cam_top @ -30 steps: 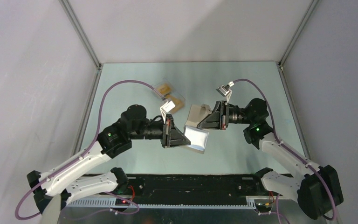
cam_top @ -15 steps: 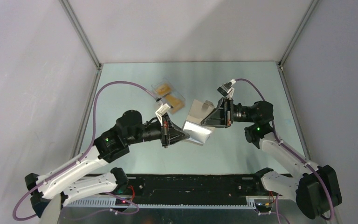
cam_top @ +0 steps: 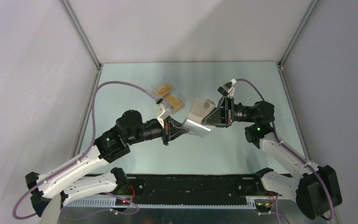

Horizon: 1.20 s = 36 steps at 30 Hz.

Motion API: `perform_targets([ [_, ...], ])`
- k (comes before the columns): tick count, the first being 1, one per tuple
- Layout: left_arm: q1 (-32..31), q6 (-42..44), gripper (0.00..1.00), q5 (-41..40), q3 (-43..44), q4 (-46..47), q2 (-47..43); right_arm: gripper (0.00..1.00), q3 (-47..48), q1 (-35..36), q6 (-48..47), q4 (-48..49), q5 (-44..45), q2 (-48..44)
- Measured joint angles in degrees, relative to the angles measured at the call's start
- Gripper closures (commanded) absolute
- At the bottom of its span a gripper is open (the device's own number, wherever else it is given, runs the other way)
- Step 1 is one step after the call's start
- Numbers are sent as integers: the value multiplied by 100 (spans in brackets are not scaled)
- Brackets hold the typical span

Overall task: Put the credit cards into the card holder
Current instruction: Open the card holder at the center of the board.

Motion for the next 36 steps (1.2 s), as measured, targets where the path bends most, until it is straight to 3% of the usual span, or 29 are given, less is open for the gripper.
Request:
perform_targets([
  [5,-31,350,100,-90,-7,83,-42,97,0,11,42,214,26,37],
  [6,-37,372,100,-92,-20,92,-61,92,0,11,37,227,33,42],
  [10,-26,284,100,-236,-111,31,-175,49,0,-76,-66,186,-90,31],
  [12,66,24,100,-496,-157,-122,-328,34,-2,-367,-343,-72,-142,-92],
  [16,133,-890,100,-793,-157,-127,-326,20,-4,-850,-1228,-1139,-160,-498],
  [20,195,-1912,100,-844,-157,-136,-24,16,2,-1211,-2382,-2516,-133,-903],
  [25,470,-3322,100,-470,-157,-212,601,18,72,-1357,-3860,-4367,66,-1248],
  [33,863,-4651,100,240,-160,-203,990,32,83,-1381,-5045,-5831,238,-1132],
  [36,1045,-5217,100,522,-334,326,973,33,83,-1425,-5198,-6065,249,-927],
])
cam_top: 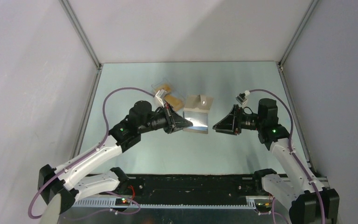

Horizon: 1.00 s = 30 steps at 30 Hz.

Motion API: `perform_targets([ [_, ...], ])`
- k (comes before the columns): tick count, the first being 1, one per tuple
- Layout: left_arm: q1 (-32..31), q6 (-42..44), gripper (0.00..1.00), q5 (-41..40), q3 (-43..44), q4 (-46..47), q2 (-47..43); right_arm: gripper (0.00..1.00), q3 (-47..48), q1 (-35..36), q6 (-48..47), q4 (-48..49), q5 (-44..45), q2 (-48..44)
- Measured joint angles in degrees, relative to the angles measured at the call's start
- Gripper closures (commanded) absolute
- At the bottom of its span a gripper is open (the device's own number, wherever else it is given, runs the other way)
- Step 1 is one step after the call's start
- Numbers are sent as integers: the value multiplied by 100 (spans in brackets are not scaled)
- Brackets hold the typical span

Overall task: Put the credit cards into the card holder
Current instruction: Open the card holder at the center of the board.

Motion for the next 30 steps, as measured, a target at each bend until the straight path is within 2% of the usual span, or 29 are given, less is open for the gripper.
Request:
perform_targets([
  [4,160,-739,100,341,-468,675,4,29,0,-17,-57,-162,2,221],
  [10,195,-1187,100,643,-564,1034,129,27,0,50,197,136,-7,254],
  [30,221,-1375,100,885,-564,1410,138,29,0,442,1014,1180,7,474],
])
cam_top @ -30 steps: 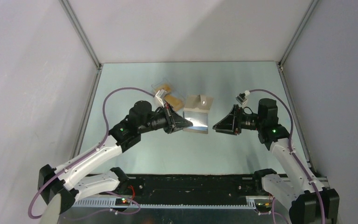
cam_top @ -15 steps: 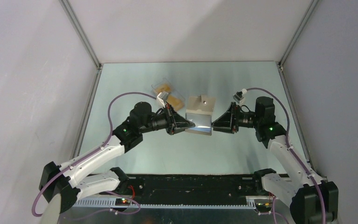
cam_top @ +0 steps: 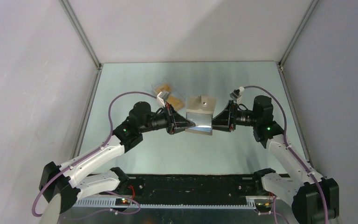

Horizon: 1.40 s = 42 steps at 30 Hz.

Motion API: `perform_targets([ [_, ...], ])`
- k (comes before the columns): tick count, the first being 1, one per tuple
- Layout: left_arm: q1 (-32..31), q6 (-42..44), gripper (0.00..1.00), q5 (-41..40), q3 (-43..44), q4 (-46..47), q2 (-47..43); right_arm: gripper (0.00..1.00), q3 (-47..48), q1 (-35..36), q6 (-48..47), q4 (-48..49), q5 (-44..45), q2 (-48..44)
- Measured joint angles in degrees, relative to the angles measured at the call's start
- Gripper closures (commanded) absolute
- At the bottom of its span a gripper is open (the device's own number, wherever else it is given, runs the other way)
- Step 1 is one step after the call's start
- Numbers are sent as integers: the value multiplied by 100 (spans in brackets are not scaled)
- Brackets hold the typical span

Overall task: Put the credit cards into the card holder
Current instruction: Open the card holder at the center of the board.

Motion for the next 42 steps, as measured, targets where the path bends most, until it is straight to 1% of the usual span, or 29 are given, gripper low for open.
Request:
perform_targets([
  [1,0,-2,100,26,0,11,0,30,0,20,26,50,13,11],
  [3,2,-2,100,76,0,50,0,40,0,59,90,181,50,26],
  [4,4,-2,100,101,0,68,0,42,-2,72,136,264,68,26],
  [6,7,-4,100,118,0,94,0,49,-35,94,334,634,111,26],
  [7,7,-7,100,127,0,109,0,56,-81,109,472,927,129,26],
  [8,7,-9,100,144,0,125,0,60,-111,118,579,1126,142,26],
  [9,4,-9,100,162,0,138,0,71,-155,149,702,1381,151,26],
  [10,7,-13,92,170,0,153,0,78,-181,179,839,1602,162,28],
  [11,13,-17,82,184,0,164,0,94,-208,223,997,1891,170,39],
  [12,17,-20,51,199,0,168,0,98,-216,269,1104,2114,179,61],
  [13,20,-13,40,210,0,166,0,100,-216,304,1259,2350,179,90],
  [14,26,31,22,223,0,170,0,100,-219,337,1279,2461,181,109],
  [15,31,-7,16,245,0,184,0,100,-219,365,1346,2577,184,136],
  [16,33,-7,8,267,0,184,-4,100,-219,396,1403,2673,181,162],
  [18,37,42,2,306,0,192,-24,100,-225,422,1467,2704,184,166],
  [24,129,223,0,304,0,195,-369,100,-227,291,1530,2455,310,68],
  [29,144,562,1,297,0,175,-503,100,-254,155,1982,2234,326,186],
  [31,146,791,3,205,15,-76,-503,100,-317,76,2284,2256,282,348],
  [34,151,1346,10,-151,240,-1036,-487,100,-413,-11,2575,2214,240,632],
  [35,155,1554,17,-323,348,-1360,-487,100,-437,-33,2616,2129,243,702],
  [36,155,1683,21,-461,417,-1530,-487,100,-455,-48,2627,2004,245,748],
  [37,155,1836,31,-605,501,-1731,-487,100,-468,-55,2618,1910,247,756],
  [38,155,1989,36,-754,568,-1884,-487,100,-468,-55,2575,1770,247,756],
  [40,157,2269,60,-1001,662,-2129,-483,100,-468,-52,2426,1495,260,737],
  [42,160,2524,65,-1165,743,-2332,-413,100,-468,-52,2249,1204,302,702],
])
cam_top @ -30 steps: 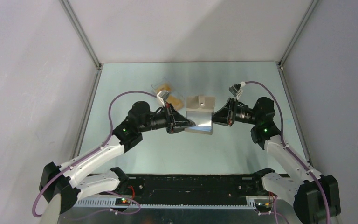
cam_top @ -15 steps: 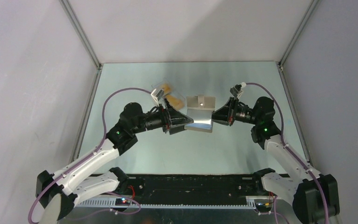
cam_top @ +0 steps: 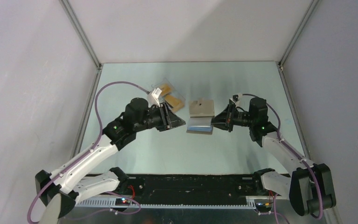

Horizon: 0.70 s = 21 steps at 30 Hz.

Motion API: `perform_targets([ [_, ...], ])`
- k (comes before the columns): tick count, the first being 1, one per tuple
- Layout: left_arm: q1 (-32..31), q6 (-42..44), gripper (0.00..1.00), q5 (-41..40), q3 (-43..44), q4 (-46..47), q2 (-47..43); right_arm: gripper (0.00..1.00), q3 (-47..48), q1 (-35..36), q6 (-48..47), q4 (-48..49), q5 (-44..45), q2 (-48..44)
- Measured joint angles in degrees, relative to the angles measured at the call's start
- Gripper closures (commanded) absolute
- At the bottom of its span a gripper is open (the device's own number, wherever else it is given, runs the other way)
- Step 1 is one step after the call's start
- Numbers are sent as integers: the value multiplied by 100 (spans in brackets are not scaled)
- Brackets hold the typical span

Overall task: Put the credit cards into the card holder
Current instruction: Open the card holder at the center of the board.

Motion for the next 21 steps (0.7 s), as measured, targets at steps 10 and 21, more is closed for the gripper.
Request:
perform_targets([
  [10,-291,986,62,-297,946,-638,1204,100,0,26,-855,-953,197,-282],
  [21,-564,1342,42,-780,1032,-935,1276,100,0,33,-944,-955,179,-319],
])
